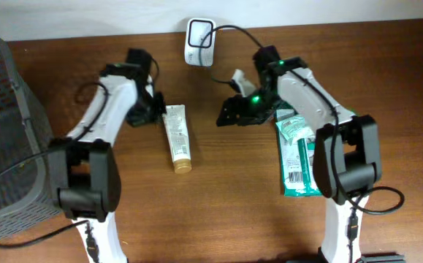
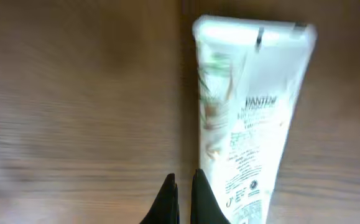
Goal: Scan the item barcode
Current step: 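Reach the right gripper to the white tube and grasp its end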
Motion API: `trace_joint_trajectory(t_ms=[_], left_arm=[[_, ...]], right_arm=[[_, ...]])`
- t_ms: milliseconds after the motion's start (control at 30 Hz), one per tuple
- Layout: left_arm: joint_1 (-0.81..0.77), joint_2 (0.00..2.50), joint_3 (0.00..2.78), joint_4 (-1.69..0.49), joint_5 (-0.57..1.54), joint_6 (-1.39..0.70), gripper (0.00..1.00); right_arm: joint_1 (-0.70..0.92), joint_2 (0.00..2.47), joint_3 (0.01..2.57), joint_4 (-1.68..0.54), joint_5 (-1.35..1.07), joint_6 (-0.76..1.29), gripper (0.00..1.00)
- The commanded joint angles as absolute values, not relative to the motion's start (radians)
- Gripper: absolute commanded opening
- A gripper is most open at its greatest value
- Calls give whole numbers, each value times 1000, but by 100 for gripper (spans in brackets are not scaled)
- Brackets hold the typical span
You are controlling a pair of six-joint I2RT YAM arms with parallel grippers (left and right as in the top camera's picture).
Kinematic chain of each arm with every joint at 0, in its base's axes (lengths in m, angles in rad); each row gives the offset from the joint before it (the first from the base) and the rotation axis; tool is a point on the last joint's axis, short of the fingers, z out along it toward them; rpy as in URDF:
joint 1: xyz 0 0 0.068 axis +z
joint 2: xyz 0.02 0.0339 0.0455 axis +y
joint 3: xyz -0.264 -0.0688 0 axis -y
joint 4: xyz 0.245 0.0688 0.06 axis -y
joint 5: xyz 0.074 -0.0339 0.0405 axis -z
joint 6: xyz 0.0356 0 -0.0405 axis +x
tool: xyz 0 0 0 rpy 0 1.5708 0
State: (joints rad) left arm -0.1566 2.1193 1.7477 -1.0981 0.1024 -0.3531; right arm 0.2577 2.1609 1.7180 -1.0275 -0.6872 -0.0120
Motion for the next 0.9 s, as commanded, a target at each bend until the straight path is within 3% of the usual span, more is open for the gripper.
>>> trace_joint_trajectory(t_ms=[0, 100, 167, 300, 500, 567, 600, 633, 667, 700, 867], left_arm=[[-54, 2117, 1949, -1171, 105, -319, 0], [30, 2117, 2089, -1191, 116, -295, 0], [64, 2117, 2162, -1187, 157, -187, 0], [84, 2117, 2335, -1201, 172, -10, 0], [89, 2117, 2566, -1258, 169, 19, 2], [88, 2117, 2599, -1289, 168, 20, 32], [88, 2117, 2598, -1293, 168, 20, 40], [88, 2117, 2598, -1297, 168, 20, 70], [88, 2117, 2598, -1301, 168, 20, 93], [88, 2117, 2598, -1304, 168, 20, 99], [88, 2117, 2598, -1344, 168, 20, 99]], right_arm=[[329, 2150, 1715, -979, -712, 49, 66], [400, 2150, 1715, -902, -712, 119, 41], [451, 2150, 1715, -852, -712, 141, 33], [541, 2150, 1715, -731, -711, 140, 32], [683, 2151, 1715, -690, -525, 140, 33], [733, 2160, 1705, -699, -466, 141, 32], [749, 2169, 1699, -702, -465, 141, 33], [759, 2185, 1695, -705, -465, 141, 33], [762, 2197, 1694, -717, -466, 141, 34], [763, 2208, 1694, -731, -465, 149, 38], [728, 2218, 1694, -845, -350, 178, 42]])
